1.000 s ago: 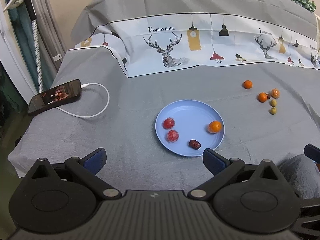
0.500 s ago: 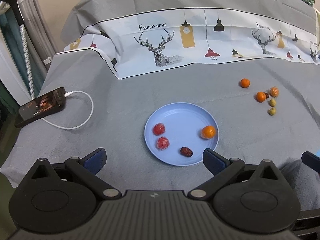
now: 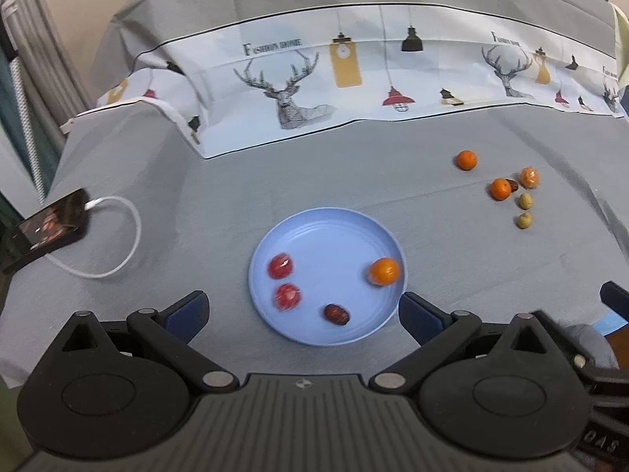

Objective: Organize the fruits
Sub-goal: 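Grasp a tangerine with the left tool while the right tool grasps a yellow fruit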

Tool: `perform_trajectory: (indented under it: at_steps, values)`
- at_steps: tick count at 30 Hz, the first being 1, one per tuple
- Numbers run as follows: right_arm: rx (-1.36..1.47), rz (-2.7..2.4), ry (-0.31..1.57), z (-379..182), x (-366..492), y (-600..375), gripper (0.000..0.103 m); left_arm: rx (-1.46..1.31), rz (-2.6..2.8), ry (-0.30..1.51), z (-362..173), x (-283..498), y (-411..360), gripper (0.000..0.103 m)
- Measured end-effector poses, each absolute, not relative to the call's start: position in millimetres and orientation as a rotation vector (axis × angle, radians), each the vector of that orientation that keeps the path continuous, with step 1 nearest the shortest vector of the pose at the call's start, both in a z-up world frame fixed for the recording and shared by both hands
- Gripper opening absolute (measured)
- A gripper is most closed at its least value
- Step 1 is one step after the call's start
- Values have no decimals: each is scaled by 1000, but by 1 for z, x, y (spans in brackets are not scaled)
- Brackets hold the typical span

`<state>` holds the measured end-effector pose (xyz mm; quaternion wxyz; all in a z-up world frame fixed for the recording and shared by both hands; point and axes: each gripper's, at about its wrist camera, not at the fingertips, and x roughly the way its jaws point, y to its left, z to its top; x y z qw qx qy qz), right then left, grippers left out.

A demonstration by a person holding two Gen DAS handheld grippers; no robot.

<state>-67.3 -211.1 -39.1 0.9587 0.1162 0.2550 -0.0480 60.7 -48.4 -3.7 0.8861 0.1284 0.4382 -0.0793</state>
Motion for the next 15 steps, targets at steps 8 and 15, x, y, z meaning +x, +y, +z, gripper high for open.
perform_trajectory:
  at_steps: [8,15]
  values:
    - [243,-242,475,-47,-50,-267,102,276,-213,929,-14,83,-90,103]
    - [307,-390,518,-78,-20,-337,102,288,-246,982,-40,109,-127,103]
